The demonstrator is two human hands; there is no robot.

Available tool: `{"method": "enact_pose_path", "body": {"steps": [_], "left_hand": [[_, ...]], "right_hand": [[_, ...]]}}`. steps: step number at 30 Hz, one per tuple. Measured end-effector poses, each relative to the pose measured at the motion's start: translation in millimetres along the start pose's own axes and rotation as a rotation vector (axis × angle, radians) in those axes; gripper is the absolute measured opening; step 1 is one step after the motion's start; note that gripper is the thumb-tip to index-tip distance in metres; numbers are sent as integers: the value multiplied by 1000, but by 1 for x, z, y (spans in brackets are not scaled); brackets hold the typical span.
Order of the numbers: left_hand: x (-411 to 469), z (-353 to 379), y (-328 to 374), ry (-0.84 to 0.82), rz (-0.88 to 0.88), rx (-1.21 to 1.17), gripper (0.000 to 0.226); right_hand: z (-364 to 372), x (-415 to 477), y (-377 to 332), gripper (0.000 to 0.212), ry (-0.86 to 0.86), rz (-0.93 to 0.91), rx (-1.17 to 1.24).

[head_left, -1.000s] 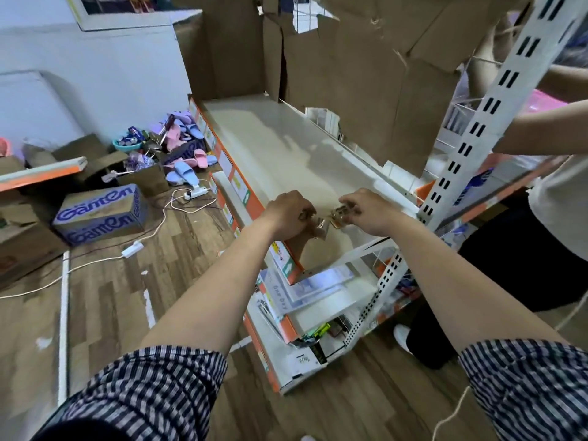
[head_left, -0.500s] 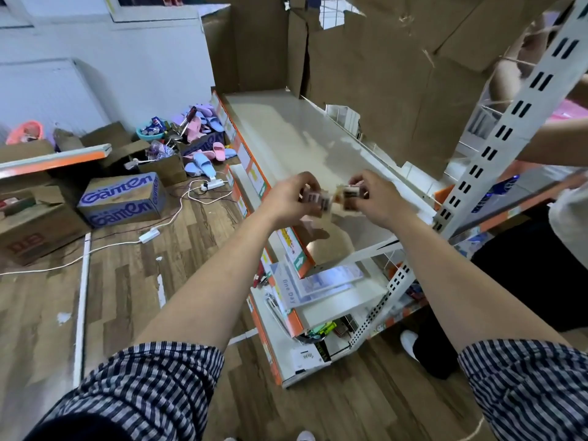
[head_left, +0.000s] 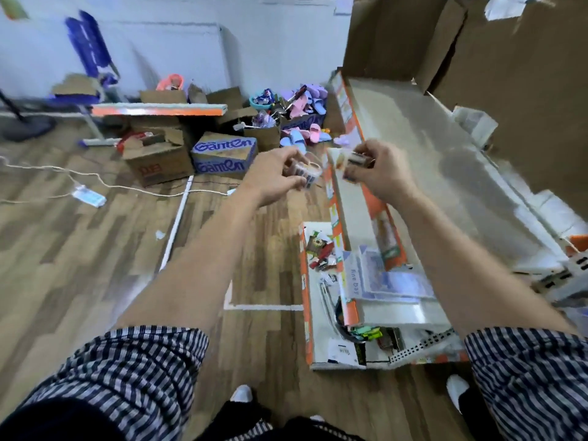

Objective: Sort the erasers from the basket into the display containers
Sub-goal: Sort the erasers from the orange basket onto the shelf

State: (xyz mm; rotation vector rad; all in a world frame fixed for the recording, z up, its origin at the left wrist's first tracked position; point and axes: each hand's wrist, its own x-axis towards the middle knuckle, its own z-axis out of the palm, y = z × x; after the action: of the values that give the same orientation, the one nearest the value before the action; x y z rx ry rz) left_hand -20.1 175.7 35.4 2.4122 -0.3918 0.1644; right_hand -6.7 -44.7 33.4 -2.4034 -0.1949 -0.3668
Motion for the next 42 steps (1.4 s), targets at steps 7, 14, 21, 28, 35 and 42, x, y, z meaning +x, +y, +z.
{"method": "enact_pose_path", "body": {"steps": [7, 14, 21, 28, 35, 42], "left_hand": [[-99, -82, -104, 146, -313, 66, 44], [-234, -165, -213, 356, -619, -15, 30], [-383, -243, -293, 532, -850, 48, 24], [-512, -299, -324, 696, -1040, 123, 28], [-622, -352, -358, 827, -1263, 224, 30], [-710, -446, -428, 931, -1358, 300, 28]], "right_hand": [[113, 7, -98, 22, -311, -226, 6], [237, -17, -232, 32, -558, -486, 61], [364, -75, -374, 29, -721, -647, 146], [461, -144, -496, 19, -886, -732, 240], [553, -208, -618, 27, -1054, -889, 305], [651, -259, -765, 25, -1124, -1107, 336]]}}
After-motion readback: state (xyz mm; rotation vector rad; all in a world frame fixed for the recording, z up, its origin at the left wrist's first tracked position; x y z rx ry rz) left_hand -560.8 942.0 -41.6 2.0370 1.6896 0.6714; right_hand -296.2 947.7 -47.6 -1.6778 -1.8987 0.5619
